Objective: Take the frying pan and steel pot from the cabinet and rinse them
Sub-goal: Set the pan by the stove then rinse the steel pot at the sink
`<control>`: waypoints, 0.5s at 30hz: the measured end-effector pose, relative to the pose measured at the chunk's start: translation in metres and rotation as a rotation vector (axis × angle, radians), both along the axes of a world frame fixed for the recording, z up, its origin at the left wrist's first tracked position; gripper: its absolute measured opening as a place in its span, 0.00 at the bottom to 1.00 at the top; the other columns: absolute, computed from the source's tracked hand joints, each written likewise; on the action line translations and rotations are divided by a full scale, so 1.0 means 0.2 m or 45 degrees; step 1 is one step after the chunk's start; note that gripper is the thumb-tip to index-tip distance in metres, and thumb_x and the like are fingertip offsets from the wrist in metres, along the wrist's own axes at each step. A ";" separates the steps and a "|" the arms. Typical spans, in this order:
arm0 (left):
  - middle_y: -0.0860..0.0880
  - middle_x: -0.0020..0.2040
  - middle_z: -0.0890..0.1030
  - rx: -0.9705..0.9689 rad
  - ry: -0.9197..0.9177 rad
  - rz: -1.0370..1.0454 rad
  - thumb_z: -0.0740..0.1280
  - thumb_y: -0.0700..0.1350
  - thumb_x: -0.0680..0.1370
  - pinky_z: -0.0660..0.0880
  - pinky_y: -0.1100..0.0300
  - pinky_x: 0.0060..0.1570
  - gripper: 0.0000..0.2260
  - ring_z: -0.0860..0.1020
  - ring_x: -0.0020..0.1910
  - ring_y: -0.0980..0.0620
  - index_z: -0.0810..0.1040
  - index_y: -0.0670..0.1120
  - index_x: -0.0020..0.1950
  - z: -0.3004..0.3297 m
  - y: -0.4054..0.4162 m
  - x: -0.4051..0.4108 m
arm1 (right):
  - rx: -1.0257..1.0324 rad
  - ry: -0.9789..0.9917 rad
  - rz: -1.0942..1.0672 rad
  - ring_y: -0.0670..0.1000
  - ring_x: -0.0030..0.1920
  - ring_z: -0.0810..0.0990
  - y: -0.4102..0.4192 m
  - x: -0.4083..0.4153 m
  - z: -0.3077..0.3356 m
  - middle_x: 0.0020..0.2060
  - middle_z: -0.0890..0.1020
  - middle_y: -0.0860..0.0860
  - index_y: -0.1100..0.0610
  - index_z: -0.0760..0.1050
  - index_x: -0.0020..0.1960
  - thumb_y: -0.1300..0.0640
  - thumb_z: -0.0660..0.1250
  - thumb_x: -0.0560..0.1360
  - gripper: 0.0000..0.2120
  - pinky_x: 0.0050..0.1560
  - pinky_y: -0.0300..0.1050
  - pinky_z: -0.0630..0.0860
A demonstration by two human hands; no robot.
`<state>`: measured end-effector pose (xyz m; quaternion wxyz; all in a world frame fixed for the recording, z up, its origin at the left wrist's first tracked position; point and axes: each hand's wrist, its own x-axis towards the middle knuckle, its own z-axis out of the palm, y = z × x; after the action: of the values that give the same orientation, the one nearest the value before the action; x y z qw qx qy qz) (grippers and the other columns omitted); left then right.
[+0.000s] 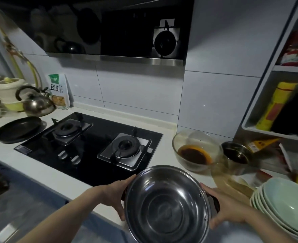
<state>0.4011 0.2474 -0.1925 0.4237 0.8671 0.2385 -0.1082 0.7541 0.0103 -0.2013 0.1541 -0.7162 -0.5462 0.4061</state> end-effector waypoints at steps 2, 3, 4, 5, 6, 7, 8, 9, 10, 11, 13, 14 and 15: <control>0.59 0.66 0.74 -0.025 -0.008 0.013 0.85 0.51 0.53 0.71 0.51 0.66 0.61 0.70 0.68 0.57 0.45 0.73 0.71 -0.04 0.03 0.02 | -0.003 -0.004 -0.001 0.44 0.67 0.64 0.03 0.02 -0.03 0.65 0.63 0.42 0.29 0.40 0.70 0.44 0.84 0.56 0.61 0.58 0.25 0.63; 0.59 0.66 0.74 -0.016 -0.012 0.017 0.85 0.51 0.53 0.71 0.50 0.66 0.62 0.70 0.68 0.57 0.45 0.72 0.72 -0.06 0.04 0.03 | 0.004 -0.001 -0.005 0.44 0.67 0.64 0.04 0.03 -0.03 0.65 0.64 0.41 0.29 0.41 0.69 0.45 0.84 0.56 0.61 0.57 0.24 0.64; 0.59 0.66 0.73 -0.010 -0.011 0.019 0.85 0.53 0.53 0.71 0.50 0.66 0.62 0.70 0.69 0.57 0.44 0.71 0.72 -0.07 0.04 0.04 | 0.007 -0.008 -0.013 0.44 0.67 0.65 0.05 0.05 -0.04 0.64 0.64 0.41 0.29 0.41 0.69 0.47 0.84 0.56 0.60 0.56 0.23 0.65; 0.59 0.67 0.73 0.006 -0.005 0.015 0.85 0.54 0.53 0.71 0.49 0.66 0.63 0.69 0.69 0.57 0.43 0.71 0.73 -0.08 0.05 0.04 | 0.009 -0.017 -0.016 0.44 0.66 0.65 0.06 0.06 -0.04 0.64 0.64 0.40 0.29 0.42 0.70 0.47 0.84 0.56 0.61 0.56 0.23 0.65; 0.60 0.67 0.72 0.011 -0.007 0.009 0.84 0.55 0.52 0.70 0.50 0.67 0.63 0.68 0.69 0.57 0.43 0.71 0.73 -0.08 0.06 0.06 | 0.005 -0.024 -0.020 0.44 0.66 0.65 0.07 0.07 -0.05 0.64 0.64 0.40 0.30 0.42 0.71 0.48 0.84 0.56 0.61 0.57 0.24 0.65; 0.61 0.67 0.72 0.022 -0.007 0.007 0.84 0.56 0.52 0.69 0.52 0.68 0.63 0.68 0.69 0.58 0.43 0.72 0.72 -0.08 0.06 0.07 | -0.005 -0.027 -0.010 0.44 0.66 0.65 0.07 0.08 -0.05 0.63 0.64 0.40 0.31 0.42 0.71 0.48 0.83 0.55 0.61 0.57 0.24 0.66; 0.61 0.66 0.72 0.037 -0.004 0.000 0.83 0.57 0.52 0.68 0.54 0.68 0.62 0.68 0.69 0.60 0.43 0.74 0.70 -0.08 0.07 0.08 | -0.007 -0.034 -0.004 0.45 0.66 0.65 0.08 0.09 -0.05 0.64 0.65 0.41 0.31 0.42 0.71 0.48 0.83 0.55 0.62 0.58 0.25 0.66; 0.62 0.66 0.72 0.048 -0.001 -0.006 0.82 0.59 0.51 0.68 0.56 0.69 0.61 0.67 0.69 0.60 0.42 0.76 0.69 -0.07 0.06 0.09 | -0.004 -0.035 -0.001 0.45 0.66 0.65 0.09 0.10 -0.06 0.64 0.65 0.42 0.31 0.42 0.71 0.48 0.83 0.55 0.62 0.59 0.27 0.67; 0.62 0.66 0.72 0.055 -0.003 -0.009 0.82 0.60 0.51 0.67 0.56 0.69 0.61 0.67 0.69 0.61 0.42 0.76 0.69 -0.07 0.07 0.09 | -0.005 -0.037 -0.005 0.46 0.66 0.66 0.09 0.10 -0.06 0.64 0.65 0.43 0.32 0.42 0.72 0.49 0.83 0.55 0.62 0.59 0.28 0.69; 0.62 0.66 0.72 0.060 0.001 -0.005 0.82 0.59 0.52 0.67 0.55 0.69 0.61 0.67 0.69 0.61 0.42 0.75 0.70 -0.07 0.08 0.10 | -0.014 -0.027 -0.001 0.46 0.66 0.66 0.10 0.10 -0.06 0.64 0.65 0.44 0.34 0.42 0.74 0.49 0.83 0.55 0.63 0.58 0.30 0.71; 0.63 0.65 0.73 0.069 0.010 0.003 0.83 0.57 0.52 0.68 0.56 0.69 0.61 0.68 0.68 0.62 0.42 0.75 0.70 -0.08 0.09 0.10 | -0.023 -0.016 -0.007 0.48 0.66 0.67 0.11 0.10 -0.07 0.65 0.65 0.46 0.35 0.44 0.75 0.49 0.84 0.54 0.64 0.57 0.36 0.76; 0.63 0.65 0.72 0.070 0.003 0.007 0.83 0.57 0.52 0.68 0.57 0.68 0.61 0.68 0.68 0.63 0.42 0.75 0.70 -0.08 0.10 0.10 | -0.023 -0.006 -0.011 0.48 0.66 0.67 0.12 0.10 -0.07 0.65 0.65 0.46 0.34 0.44 0.75 0.48 0.84 0.53 0.64 0.59 0.38 0.76; 0.63 0.66 0.72 0.087 0.007 0.013 0.83 0.56 0.53 0.67 0.58 0.68 0.61 0.67 0.68 0.63 0.42 0.75 0.70 -0.08 0.10 0.10 | -0.020 -0.009 -0.004 0.48 0.67 0.67 0.13 0.10 -0.07 0.66 0.65 0.46 0.34 0.44 0.75 0.48 0.84 0.53 0.64 0.60 0.38 0.75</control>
<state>0.4206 0.2675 -0.2091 0.3939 0.8795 0.2477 -0.1002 0.7751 0.0354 -0.2163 0.1470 -0.7197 -0.5424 0.4077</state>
